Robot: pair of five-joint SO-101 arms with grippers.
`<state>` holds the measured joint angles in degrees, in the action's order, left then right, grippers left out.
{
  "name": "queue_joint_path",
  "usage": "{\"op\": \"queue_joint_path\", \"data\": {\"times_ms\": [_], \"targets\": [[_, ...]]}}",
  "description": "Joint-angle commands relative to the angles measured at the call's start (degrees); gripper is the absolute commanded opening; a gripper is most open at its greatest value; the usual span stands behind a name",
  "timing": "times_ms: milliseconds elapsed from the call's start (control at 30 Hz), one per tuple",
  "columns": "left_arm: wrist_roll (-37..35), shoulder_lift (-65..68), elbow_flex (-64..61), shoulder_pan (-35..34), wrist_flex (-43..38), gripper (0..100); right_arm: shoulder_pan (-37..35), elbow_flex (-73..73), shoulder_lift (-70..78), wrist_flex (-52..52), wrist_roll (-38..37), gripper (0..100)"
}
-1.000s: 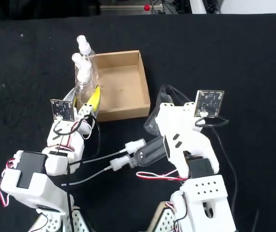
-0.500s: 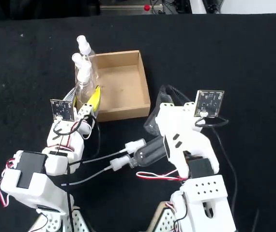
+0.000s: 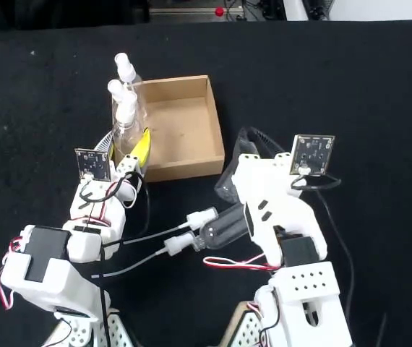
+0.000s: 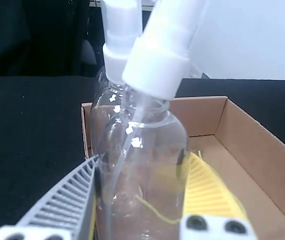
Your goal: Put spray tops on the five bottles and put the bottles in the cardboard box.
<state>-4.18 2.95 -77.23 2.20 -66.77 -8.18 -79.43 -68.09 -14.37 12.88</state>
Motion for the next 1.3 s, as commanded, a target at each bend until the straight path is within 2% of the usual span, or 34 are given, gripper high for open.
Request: {"op": "queue_joint_path", "data": {"times_ms": [0,833,1000,1267], "targets": [[0.09,-0.35,-0.04,0.40,-0.97,16,1.49,0.57,-0.84,1.67,-0.62,3.9],[0.44,-0.35,-0.04,0.40,-0.97,17,1.49,0.57,-0.84,1.67,-0.70,3.9],[0.09,-0.26,-0.13,0.40,-0.88,27,1.49,0.57,-0.84,1.67,-0.70,3.9],[0.09,-0.26,-0.13,0.40,-0.88,27,1.49,0.57,-0.84,1.67,-0.70,3.9]]}}
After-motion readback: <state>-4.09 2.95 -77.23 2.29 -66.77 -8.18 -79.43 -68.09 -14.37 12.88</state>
